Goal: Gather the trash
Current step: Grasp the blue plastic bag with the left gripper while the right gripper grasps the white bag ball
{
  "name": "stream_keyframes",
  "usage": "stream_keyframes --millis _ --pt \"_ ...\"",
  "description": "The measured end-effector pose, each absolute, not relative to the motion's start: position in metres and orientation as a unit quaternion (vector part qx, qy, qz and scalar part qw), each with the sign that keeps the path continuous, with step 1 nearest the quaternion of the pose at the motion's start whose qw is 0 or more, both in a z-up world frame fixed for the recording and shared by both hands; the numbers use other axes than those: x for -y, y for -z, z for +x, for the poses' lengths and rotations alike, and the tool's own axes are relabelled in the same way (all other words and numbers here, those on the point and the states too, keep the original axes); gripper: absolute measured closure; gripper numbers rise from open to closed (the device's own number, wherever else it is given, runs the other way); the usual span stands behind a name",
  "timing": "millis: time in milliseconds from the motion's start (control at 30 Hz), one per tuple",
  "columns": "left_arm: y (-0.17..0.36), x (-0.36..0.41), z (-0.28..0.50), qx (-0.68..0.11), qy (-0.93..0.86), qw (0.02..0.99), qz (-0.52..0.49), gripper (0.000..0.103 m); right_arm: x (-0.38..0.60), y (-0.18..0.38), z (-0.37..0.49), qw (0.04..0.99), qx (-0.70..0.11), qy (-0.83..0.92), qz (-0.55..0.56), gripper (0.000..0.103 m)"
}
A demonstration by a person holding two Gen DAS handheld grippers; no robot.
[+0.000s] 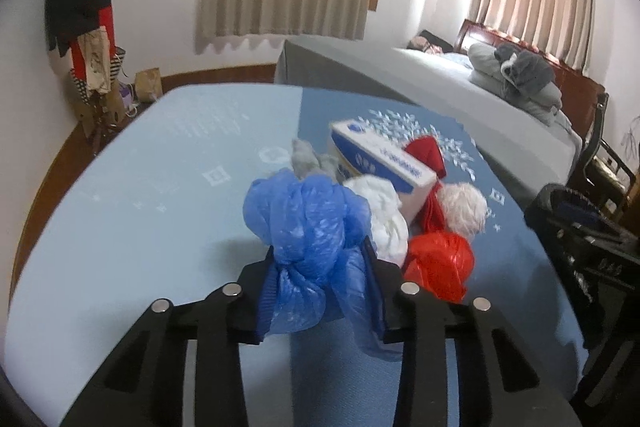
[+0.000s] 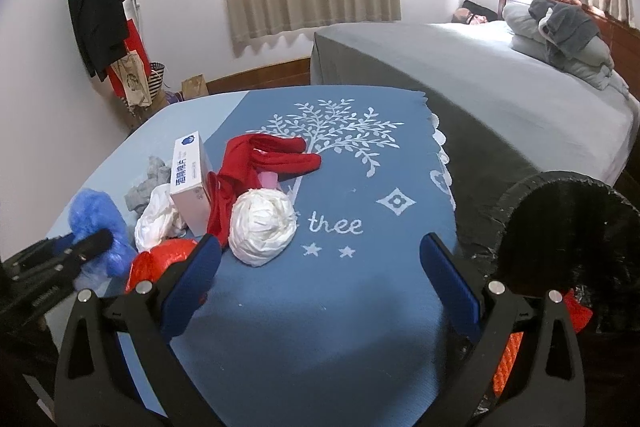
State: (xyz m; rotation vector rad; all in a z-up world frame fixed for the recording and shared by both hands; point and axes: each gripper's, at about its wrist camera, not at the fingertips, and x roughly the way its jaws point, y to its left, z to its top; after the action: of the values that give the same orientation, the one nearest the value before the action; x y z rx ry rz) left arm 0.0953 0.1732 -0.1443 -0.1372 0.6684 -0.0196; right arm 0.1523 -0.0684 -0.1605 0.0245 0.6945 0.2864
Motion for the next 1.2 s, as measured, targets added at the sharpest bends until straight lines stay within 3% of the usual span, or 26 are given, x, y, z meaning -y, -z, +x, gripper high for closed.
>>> stream_keyframes --millis 467,733,933,1033,1200 --pt "0.138 -0.176 0.109 -0.306 -0.021 0.95 -0.05 0.066 0.038 0.177 0.183 0.926 -0.352 -0.138 0.001 0.009" --pt "0.142 -0.174 0.11 -0.31 -0.028 0.949 -0.052 0.066 0.021 0.187 0.196 0.91 -0.387 -0.151 -0.011 0.03" --pt "0.14 -0.174 0.109 -0.31 -0.029 0.949 -0.051 0.066 0.017 0.191 0.199 0.895 -0.403 -0.19 0.001 0.064" --pt "0.139 -0.173 0.108 -0.309 -0.029 0.949 -0.05 0.066 0.017 0.189 0.195 0.894 -0.403 -0.196 0.001 0.07" --pt "0.134 -0.17 0.108 -0.304 -0.028 0.951 -0.047 0.066 0.024 0.177 0.187 0.901 -0.388 -0.194 0.002 0.07"
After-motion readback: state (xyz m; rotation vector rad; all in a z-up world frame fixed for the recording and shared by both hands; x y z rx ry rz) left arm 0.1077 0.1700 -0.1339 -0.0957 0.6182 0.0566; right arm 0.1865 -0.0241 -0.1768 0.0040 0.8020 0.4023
